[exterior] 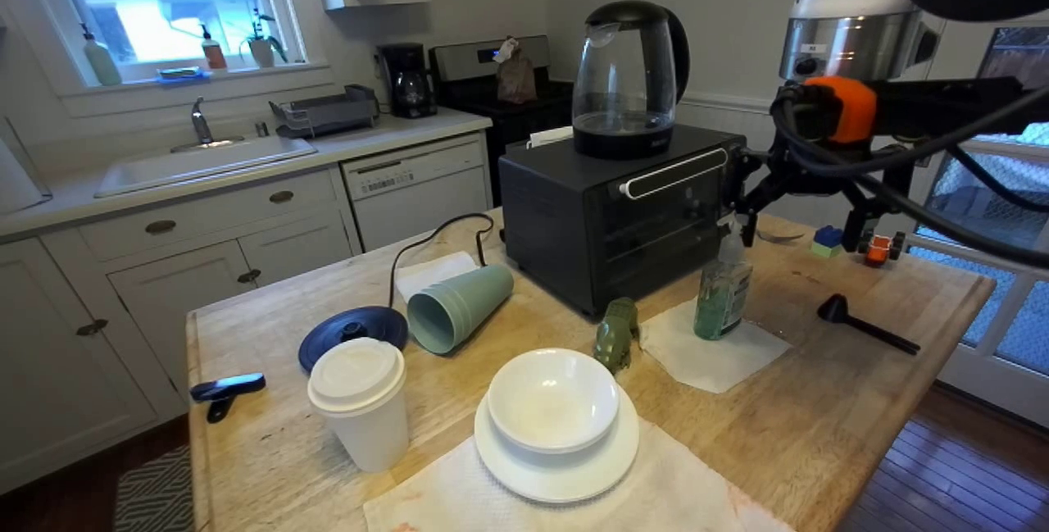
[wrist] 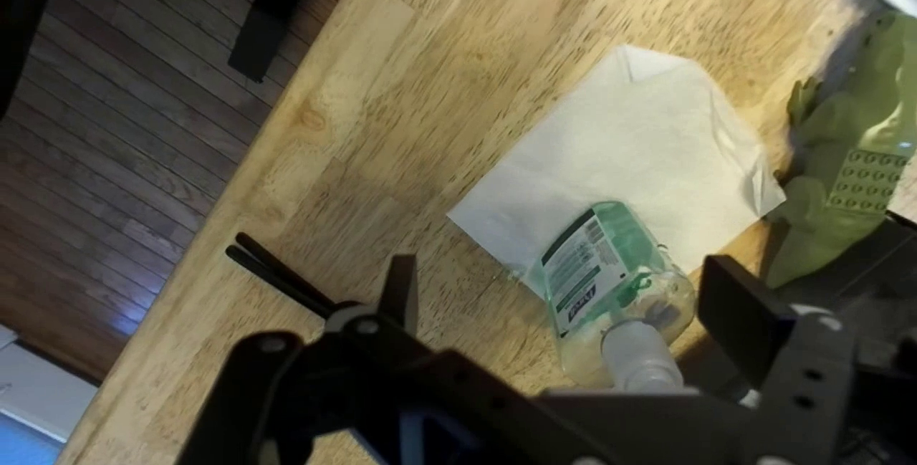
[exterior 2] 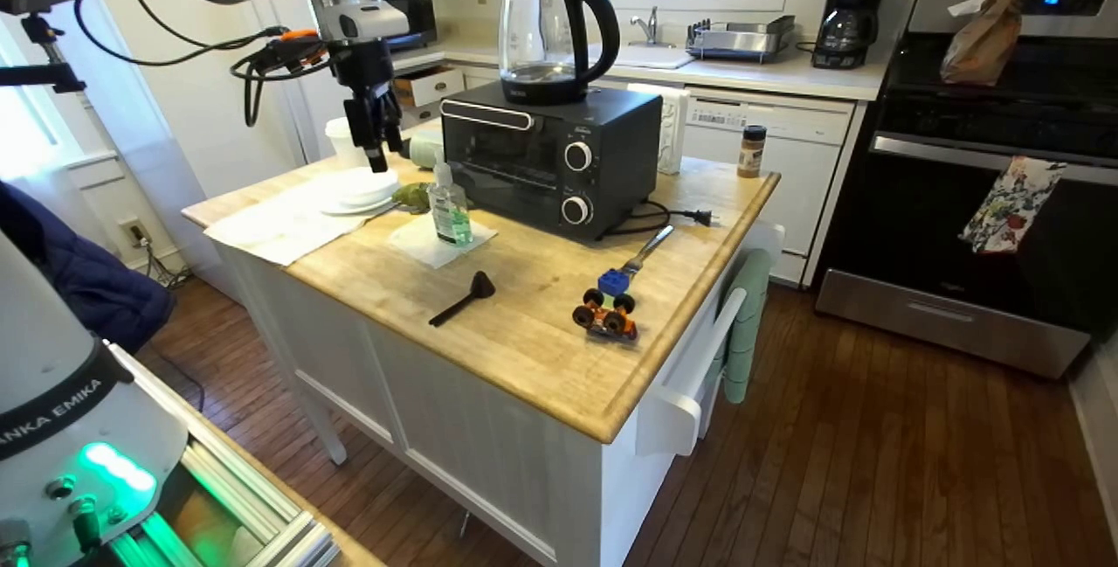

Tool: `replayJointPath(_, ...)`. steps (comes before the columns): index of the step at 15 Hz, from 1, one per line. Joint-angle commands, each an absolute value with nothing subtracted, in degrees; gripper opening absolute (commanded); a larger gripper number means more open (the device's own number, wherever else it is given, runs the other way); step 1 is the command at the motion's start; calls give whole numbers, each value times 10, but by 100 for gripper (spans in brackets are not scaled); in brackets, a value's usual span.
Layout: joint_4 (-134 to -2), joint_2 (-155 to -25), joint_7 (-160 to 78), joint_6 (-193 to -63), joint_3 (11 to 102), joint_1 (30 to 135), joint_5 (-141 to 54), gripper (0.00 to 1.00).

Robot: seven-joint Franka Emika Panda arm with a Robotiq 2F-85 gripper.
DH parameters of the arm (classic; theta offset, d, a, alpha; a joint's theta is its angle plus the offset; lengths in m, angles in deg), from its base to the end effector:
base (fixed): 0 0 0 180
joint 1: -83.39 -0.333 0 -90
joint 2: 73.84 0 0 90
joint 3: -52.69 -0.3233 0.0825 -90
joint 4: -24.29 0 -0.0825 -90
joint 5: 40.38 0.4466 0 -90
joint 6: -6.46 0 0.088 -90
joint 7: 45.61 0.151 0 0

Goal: Pump the hand wash bottle once

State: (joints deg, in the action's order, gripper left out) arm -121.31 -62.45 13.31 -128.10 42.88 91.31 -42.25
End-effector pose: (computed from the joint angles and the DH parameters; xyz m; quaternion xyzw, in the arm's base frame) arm 0.4833 0.0105 0.2622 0.8830 -0.4686 0.0156 0.0238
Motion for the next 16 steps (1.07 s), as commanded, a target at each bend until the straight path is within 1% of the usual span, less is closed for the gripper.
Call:
replayJointPath(1,-1212,-626,138,-1280,449,893,-428,100)
replayJointPath(3,-1212,-641,194,-1325,456,905,-442,100)
replayJointPath(7,-1213,-638,210,-1379,480,891,-376,100)
replayJointPath(16,-1205,-663,351,-1420,476,893,-386,100)
